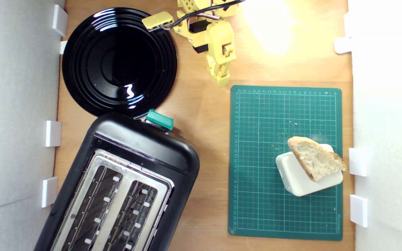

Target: Pick bread and place in toaster

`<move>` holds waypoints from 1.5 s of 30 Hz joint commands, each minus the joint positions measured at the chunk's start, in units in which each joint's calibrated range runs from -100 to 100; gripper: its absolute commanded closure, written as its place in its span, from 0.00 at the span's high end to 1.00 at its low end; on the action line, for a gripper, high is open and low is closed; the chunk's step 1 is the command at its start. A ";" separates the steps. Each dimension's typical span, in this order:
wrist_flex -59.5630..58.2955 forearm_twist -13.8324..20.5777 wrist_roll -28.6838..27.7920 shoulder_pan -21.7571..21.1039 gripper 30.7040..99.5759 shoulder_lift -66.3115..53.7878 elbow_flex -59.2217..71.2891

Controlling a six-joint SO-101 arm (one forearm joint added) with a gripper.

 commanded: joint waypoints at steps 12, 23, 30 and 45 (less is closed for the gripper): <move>-2.69 -0.73 2.36 0.40 0.20 3.23 -0.97; -19.75 -0.91 2.15 -0.33 0.20 14.88 -1.06; -30.93 -4.54 2.68 -3.07 0.20 25.20 -1.06; -63.87 -3.63 -1.35 -12.74 0.20 50.74 -0.87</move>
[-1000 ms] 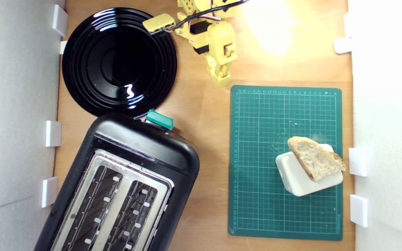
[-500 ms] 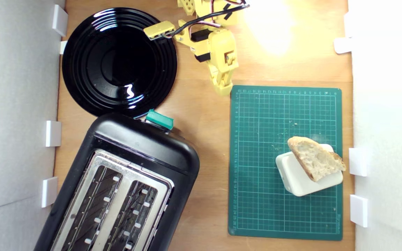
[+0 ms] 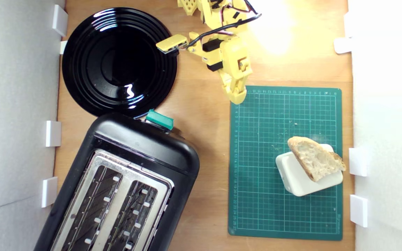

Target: Pick bread and place in toaster

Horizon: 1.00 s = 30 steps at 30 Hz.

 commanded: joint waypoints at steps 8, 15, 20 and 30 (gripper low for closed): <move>-16.72 0.46 -2.02 -3.93 0.22 11.27 -0.87; -19.62 0.46 -2.07 -4.09 0.25 13.43 -0.78; -19.88 0.46 -2.02 -5.95 0.25 13.68 -0.87; -19.96 2.27 -2.34 -9.57 0.25 14.18 -1.23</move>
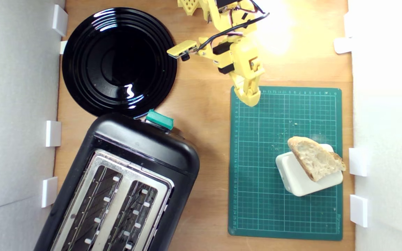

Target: Pick bread and place in toaster

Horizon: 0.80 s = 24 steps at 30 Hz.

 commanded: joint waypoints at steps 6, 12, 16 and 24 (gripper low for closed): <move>-2.08 8.80 -1.99 -0.80 0.25 0.15 -1.32; -6.43 10.98 -3.56 -0.72 0.25 0.40 -1.60; -8.40 10.98 -3.62 -0.72 0.25 4.98 -3.41; -9.42 10.98 -3.62 -0.23 0.25 17.79 -13.04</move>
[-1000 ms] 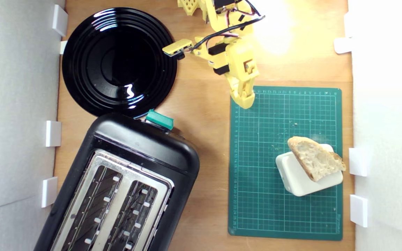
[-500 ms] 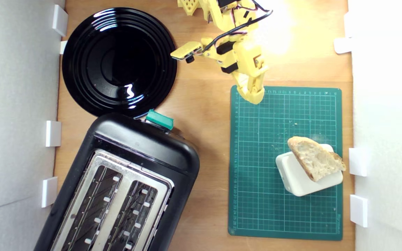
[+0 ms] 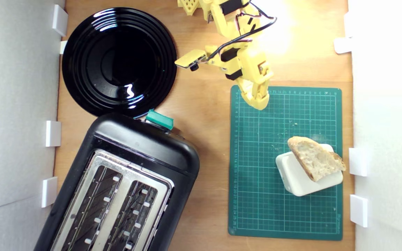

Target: Pick bread and place in toaster

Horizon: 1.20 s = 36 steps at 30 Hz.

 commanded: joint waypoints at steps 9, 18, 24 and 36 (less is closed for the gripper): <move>-15.53 0.50 -0.20 -0.21 0.41 13.73 -7.90; -27.05 0.50 0.22 -0.61 0.51 22.22 -8.17; -27.30 0.50 0.27 -0.53 0.59 22.14 -7.90; -27.22 0.41 -0.20 -0.61 0.93 22.72 -8.35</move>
